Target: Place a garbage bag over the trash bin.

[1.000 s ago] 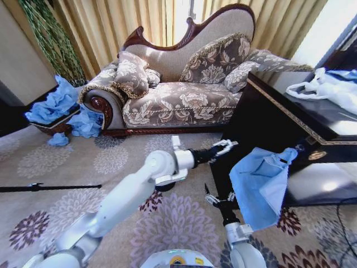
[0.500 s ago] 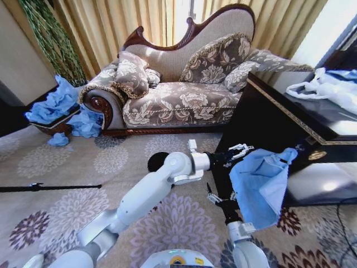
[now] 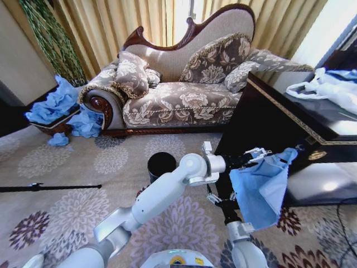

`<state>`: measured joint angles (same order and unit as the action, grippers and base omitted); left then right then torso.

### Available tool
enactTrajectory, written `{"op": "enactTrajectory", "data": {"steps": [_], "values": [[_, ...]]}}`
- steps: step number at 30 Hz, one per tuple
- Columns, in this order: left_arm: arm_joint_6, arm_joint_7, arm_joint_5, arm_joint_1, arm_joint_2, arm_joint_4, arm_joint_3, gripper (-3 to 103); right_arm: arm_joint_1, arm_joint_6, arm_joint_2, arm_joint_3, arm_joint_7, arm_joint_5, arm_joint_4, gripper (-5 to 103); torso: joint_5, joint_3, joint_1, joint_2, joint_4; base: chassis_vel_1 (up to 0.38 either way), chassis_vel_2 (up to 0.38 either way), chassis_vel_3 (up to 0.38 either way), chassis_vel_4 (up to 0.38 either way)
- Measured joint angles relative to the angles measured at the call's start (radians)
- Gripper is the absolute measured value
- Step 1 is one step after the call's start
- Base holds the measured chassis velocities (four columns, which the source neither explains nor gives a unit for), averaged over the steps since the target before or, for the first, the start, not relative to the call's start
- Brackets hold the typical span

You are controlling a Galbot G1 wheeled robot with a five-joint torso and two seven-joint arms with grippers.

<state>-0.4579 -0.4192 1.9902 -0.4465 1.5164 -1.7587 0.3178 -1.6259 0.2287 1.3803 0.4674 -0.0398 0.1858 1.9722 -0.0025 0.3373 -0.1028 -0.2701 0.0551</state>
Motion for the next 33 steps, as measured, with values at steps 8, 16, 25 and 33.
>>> {"op": "enactTrajectory", "data": {"steps": [8, 16, 25, 33], "values": [[0.009, -0.008, -0.018, -0.018, -0.005, -0.017, 0.027, 71, -0.001, 0.000, 0.005, -0.004, 0.002, -0.003, -0.003, 100, -0.0002, 0.000, 0.000, 0.000, -0.0002, 0.000, 0.000, 0.000, 0.000], [0.014, -0.008, -0.020, -0.019, -0.007, -0.017, 0.031, 49, -0.008, 0.001, 0.010, -0.005, 0.002, -0.010, -0.006, 100, -0.0002, 0.000, 0.000, 0.000, -0.0001, 0.000, 0.000, 0.000, 0.000], [0.015, 0.001, -0.040, -0.031, -0.002, 0.004, 0.031, 11, -0.031, 0.004, 0.013, -0.005, 0.000, -0.015, -0.001, 100, -0.0002, 0.000, 0.000, 0.000, -0.0001, 0.000, 0.000, 0.000, 0.000], [0.022, 0.001, -0.063, -0.039, 0.014, 0.017, 0.030, 0, -0.034, 0.005, 0.016, -0.009, 0.000, -0.022, 0.002, 100, -0.0001, 0.000, 0.000, 0.000, -0.0001, 0.000, 0.000, 0.000, 0.000]]}}
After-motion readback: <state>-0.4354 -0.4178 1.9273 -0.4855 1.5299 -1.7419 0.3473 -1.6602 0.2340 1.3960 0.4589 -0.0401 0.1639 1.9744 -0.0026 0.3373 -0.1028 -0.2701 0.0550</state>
